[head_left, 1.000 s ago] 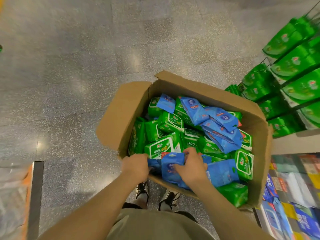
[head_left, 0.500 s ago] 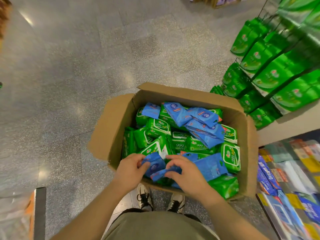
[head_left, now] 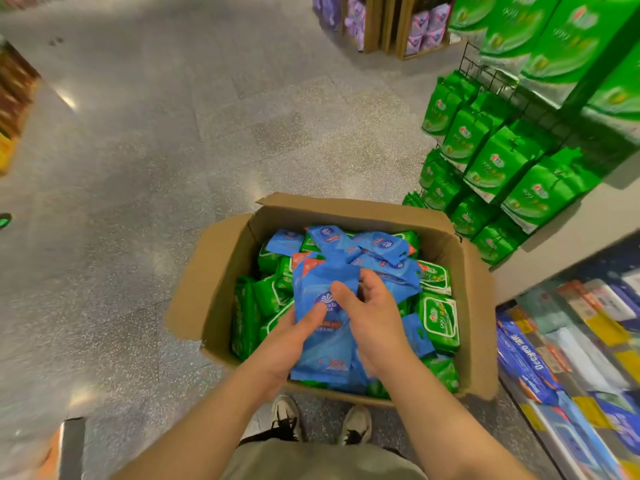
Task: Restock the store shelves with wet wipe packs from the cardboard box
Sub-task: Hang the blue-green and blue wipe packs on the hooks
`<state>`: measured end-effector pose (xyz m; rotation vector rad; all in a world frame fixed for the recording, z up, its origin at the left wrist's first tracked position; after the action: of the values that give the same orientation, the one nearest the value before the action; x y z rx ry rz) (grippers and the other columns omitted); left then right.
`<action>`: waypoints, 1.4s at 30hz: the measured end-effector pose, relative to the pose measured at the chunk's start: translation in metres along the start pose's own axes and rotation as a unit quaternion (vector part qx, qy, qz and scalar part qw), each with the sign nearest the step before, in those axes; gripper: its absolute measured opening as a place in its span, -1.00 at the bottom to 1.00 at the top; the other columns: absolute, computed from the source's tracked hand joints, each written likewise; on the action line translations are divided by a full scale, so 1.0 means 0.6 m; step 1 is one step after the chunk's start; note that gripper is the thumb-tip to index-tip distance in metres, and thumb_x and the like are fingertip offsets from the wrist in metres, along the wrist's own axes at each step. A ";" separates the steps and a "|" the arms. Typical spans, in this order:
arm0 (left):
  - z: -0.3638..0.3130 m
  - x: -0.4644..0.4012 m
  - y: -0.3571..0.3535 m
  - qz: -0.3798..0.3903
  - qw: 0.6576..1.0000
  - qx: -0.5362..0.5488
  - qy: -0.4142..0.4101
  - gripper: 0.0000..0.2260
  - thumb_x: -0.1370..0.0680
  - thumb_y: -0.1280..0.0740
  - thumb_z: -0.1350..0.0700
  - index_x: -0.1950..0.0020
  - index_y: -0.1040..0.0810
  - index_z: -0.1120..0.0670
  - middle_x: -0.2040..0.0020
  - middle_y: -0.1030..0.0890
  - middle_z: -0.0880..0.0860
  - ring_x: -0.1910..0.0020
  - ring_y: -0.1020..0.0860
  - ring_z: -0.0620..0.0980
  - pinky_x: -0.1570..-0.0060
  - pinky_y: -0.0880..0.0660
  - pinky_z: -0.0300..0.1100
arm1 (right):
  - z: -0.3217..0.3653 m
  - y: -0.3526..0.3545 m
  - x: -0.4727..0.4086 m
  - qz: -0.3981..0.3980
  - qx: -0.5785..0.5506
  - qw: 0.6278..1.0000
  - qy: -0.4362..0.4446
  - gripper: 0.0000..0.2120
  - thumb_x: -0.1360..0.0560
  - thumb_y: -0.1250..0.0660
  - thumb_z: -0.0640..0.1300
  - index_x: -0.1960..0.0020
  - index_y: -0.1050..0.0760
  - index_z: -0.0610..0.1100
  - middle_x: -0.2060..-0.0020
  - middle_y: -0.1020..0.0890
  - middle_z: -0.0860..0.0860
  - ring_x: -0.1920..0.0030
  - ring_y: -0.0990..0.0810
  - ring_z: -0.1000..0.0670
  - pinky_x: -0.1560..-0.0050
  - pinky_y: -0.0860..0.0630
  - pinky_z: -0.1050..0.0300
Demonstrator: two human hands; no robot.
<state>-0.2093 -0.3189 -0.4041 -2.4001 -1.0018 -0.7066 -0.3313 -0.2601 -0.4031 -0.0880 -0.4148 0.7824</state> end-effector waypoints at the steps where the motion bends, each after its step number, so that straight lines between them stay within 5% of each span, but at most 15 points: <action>1: 0.007 -0.002 -0.002 -0.014 1.000 0.018 0.004 -0.51 -0.43 -0.42 -0.06 -0.32 -0.57 0.08 -0.14 -0.72 0.10 -0.09 -0.70 0.09 -0.14 -0.61 0.04 | 0.011 -0.002 -0.001 0.014 0.021 1.000 0.008 -0.83 -0.57 -0.43 -0.23 -0.13 -0.60 -0.03 0.02 -0.75 -0.02 -0.01 -0.72 -0.02 -0.08 -0.63 -0.03; 4: 0.019 -0.009 0.004 -0.055 0.997 0.061 0.004 -0.49 -0.38 -0.49 0.04 -0.30 -0.58 0.16 -0.13 -0.72 0.18 -0.07 -0.70 0.18 -0.14 -0.62 0.13 | 0.015 0.021 -0.019 0.017 0.160 0.987 0.019 -0.77 -0.64 -0.35 -0.03 -0.28 -0.49 0.07 0.04 -0.71 0.09 0.13 -0.67 0.16 0.04 -0.56 0.23; 6: 0.020 -0.009 0.017 -0.070 0.994 0.080 0.004 -0.55 -0.37 -0.50 0.07 -0.23 -0.60 0.14 -0.10 -0.72 0.18 -0.01 -0.71 0.17 -0.01 -0.66 0.11 | 0.004 0.066 -0.033 -0.027 0.282 0.959 0.029 -0.74 -0.66 -0.26 0.06 -0.32 -0.46 0.07 0.02 -0.64 0.06 0.06 -0.65 0.05 -0.03 -0.56 0.06; 8: 0.017 -0.005 0.036 -0.081 0.993 0.085 0.006 -0.61 -0.38 -0.49 0.10 -0.18 -0.61 0.14 -0.02 -0.74 0.16 0.13 -0.73 0.11 0.20 -0.68 0.00 | -0.021 0.102 -0.041 -0.003 0.460 0.888 0.024 -0.70 -0.66 -0.24 0.04 -0.36 -0.45 0.01 0.00 -0.58 -0.04 -0.03 -0.62 -0.13 -0.02 -0.53 -0.02; 12: 0.020 0.007 0.074 -0.106 0.990 0.089 0.012 -0.68 -0.47 -0.47 0.18 -0.21 -0.61 0.16 -0.02 -0.74 0.18 0.17 -0.72 0.12 0.18 -0.69 0.02 | -0.107 0.133 -0.020 0.133 0.669 0.725 -0.090 -0.48 -0.66 -0.16 0.18 -0.58 -0.24 0.08 -0.36 -0.54 -0.13 -0.32 -0.53 -0.21 -0.16 -0.51 -0.07; 16: 0.029 0.023 0.095 -0.119 0.988 0.100 0.017 -0.76 -0.53 -0.43 0.16 -0.19 -0.61 0.09 0.02 -0.74 0.16 0.20 -0.71 0.13 0.22 -0.68 0.00 | -0.135 0.131 -0.004 0.167 0.710 0.674 -0.118 -0.41 -0.65 -0.07 0.30 -0.62 -0.15 0.13 -0.47 -0.48 -0.07 -0.44 -0.46 -0.18 -0.27 -0.47 -0.07; 20: 0.040 0.033 0.104 -0.116 0.986 0.119 0.032 -0.74 -0.53 -0.41 0.05 -0.20 -0.63 0.06 -0.04 -0.73 0.20 0.19 -0.70 0.15 0.26 -0.66 -0.01 | -0.131 0.127 -0.008 0.147 0.705 0.684 -0.119 -0.42 -0.60 -0.06 0.38 -0.46 -0.26 0.05 -0.29 -0.60 -0.06 -0.27 -0.58 -0.17 -0.14 -0.55 -0.09; 24: 0.050 0.040 0.105 -0.109 0.986 0.114 0.058 -0.57 -0.43 -0.46 0.00 -0.26 -0.62 0.13 -0.11 -0.70 0.26 0.08 -0.70 0.22 0.15 -0.66 0.06 | -0.121 0.132 -0.012 0.097 0.680 0.708 -0.167 -0.32 -0.57 -0.05 0.44 -0.43 -0.35 -0.04 -0.33 -0.57 -0.07 -0.30 -0.57 -0.19 -0.10 -0.50 -0.08; 30: 0.050 0.033 0.116 -0.134 0.980 0.136 0.054 -0.64 -0.47 -0.46 0.09 -0.26 -0.63 0.13 -0.08 -0.72 0.22 0.09 -0.71 0.20 0.01 -0.65 0.12 | -0.108 0.140 -0.006 0.088 0.611 0.758 -0.212 -0.45 -0.59 -0.28 0.07 -0.47 -0.21 -0.13 -0.03 -0.62 -0.07 0.07 -0.66 -0.12 0.14 -0.60 0.04; 33: 0.055 0.024 0.121 -0.139 0.979 0.134 0.066 -0.72 -0.55 -0.41 0.11 -0.24 -0.63 0.13 0.01 -0.74 0.20 0.20 -0.71 0.18 0.12 -0.66 0.08 | -0.075 0.125 0.015 0.094 0.495 0.834 -0.226 -0.60 -0.57 -0.23 -0.05 -0.39 -0.28 0.06 0.23 -0.58 -0.06 0.38 -0.57 -0.07 0.33 -0.60 0.03; 38: 0.059 0.007 0.118 -0.171 0.978 0.102 0.067 -0.71 -0.62 -0.37 -0.03 -0.26 -0.61 0.09 0.04 -0.75 0.16 0.22 -0.72 0.15 0.21 -0.66 0.03 | 0.028 0.054 0.041 0.108 0.322 0.939 -0.059 -0.83 -0.57 -0.26 -0.20 -0.01 -0.50 0.06 0.38 -0.45 -0.02 0.48 -0.38 0.06 0.48 -0.41 0.25; 42: 0.054 -0.007 0.088 -0.153 0.980 0.099 0.084 -0.59 -0.64 -0.23 -0.21 -0.28 -0.61 0.04 -0.05 -0.74 0.17 0.10 -0.73 0.21 0.11 -0.67 0.11 | 0.050 0.003 0.052 0.163 0.176 0.970 0.030 -0.81 -0.57 -0.31 -0.21 0.01 -0.53 0.09 0.22 -0.57 -0.11 0.30 -0.41 -0.04 0.24 -0.40 0.03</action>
<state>-0.1635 -0.3363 -0.4418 -2.0035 -1.3162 -0.8551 -0.3243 -0.2395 -0.3659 0.1557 -0.2001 1.1646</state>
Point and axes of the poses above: each hand's wrist, its own x-axis away from the middle knuckle, its own y-axis out of the back of the hand, z = x × y, the point moved 6 cm from there along -x, towards the middle knuckle
